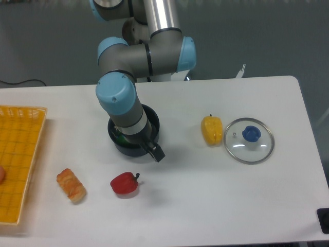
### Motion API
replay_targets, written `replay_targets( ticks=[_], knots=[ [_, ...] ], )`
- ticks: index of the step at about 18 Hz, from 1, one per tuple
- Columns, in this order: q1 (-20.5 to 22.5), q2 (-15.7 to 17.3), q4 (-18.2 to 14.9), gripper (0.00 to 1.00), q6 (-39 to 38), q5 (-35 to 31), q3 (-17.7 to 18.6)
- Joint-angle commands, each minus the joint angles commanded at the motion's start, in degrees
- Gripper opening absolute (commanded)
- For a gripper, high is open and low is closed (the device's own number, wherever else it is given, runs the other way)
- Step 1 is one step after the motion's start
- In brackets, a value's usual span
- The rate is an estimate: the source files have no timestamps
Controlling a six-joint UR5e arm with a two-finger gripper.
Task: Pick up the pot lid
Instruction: 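Lift the gripper up out of the dark saucepan and move toward the lid, then move the gripper over the glass lid's blue knob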
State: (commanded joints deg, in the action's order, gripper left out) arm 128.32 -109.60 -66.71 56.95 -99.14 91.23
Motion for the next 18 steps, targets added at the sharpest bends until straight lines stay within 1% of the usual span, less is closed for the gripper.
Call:
replay_targets(
  ticks=[3, 6, 10, 12, 15, 18],
  knots=[
    [1.93, -0.09, -0.09, 1.0, 0.26, -0.09, 0.09],
    [5.18, -0.44, 0.26, 1.0, 2.01, 0.17, 0.0],
    [9.04, -0.79, 0.0, 1.0, 13.07, 0.09, 0.0],
    [11.24, -0.88, 0.0, 1.0, 15.9, 0.17, 0.0],
    [14.14, -1.76, 0.09, 1.0, 17.4, 0.0, 0.09],
    [17.13, -1.85, -0.09, 1.0, 17.31, 0.26, 0.17]
  ],
)
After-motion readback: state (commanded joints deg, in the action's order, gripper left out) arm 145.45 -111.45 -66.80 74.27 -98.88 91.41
